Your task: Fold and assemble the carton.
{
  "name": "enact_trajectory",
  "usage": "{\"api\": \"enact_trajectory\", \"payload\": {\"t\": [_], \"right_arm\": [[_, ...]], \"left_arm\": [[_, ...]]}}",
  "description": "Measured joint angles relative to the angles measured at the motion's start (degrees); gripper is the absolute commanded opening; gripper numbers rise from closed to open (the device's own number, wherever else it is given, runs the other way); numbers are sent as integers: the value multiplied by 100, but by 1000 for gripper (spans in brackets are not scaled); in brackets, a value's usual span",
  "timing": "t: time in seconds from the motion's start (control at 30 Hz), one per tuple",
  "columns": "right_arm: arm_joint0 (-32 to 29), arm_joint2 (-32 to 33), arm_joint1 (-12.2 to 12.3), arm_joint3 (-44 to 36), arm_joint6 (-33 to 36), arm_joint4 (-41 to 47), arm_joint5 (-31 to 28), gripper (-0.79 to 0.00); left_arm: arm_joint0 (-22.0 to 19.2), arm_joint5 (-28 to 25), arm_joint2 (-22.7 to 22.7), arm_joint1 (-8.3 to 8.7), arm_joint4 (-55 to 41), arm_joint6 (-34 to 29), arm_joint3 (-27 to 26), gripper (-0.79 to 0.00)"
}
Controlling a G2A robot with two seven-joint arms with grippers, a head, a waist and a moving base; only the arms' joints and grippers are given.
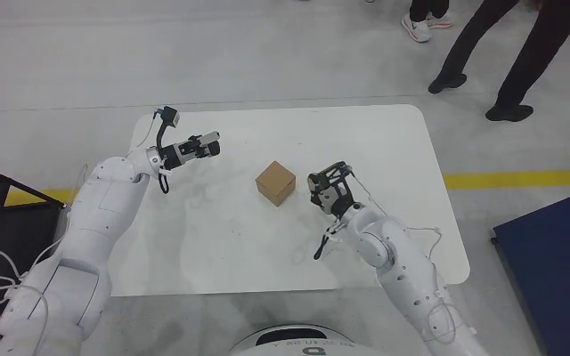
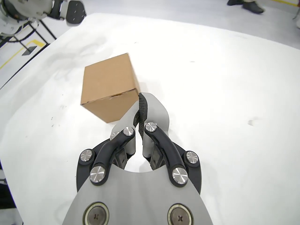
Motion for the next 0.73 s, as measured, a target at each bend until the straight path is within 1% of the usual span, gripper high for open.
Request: {"api": "enact_trajectory", "payload": {"t": [0.03,0.07,0.13,0.17,0.2,0.33,0.4,0.5,0.6,0.73], "right_arm": [[-51,57,6,-63,-127,-51,89,0],[-79,82,9,-97,-213,-78,142,-780],[-85,85,8,-106,-231,-87,162,-750],[-83,82,8,-102,-221,-85,158,-697],[-81,80,8,-100,-214,-83,154,-618],[-80,79,8,-99,-212,-81,152,-364],[-80,79,8,-99,-212,-81,152,-252],[-80,79,8,-99,-212,-81,152,-126],[-80,79,8,-99,-212,-81,152,-39],[-80,79,8,-99,-212,-81,152,-1]], "left_arm": [[0,0,0,0,0,0,0,0],[0,0,0,0,0,0,0,0],[0,0,0,0,0,0,0,-1],[0,0,0,0,0,0,0,0],[0,0,0,0,0,0,0,0],[0,0,0,0,0,0,0,0],[0,0,0,0,0,0,0,-1],[0,0,0,0,0,0,0,0],[0,0,0,0,0,0,0,0],[0,0,0,0,0,0,0,-1]]}}
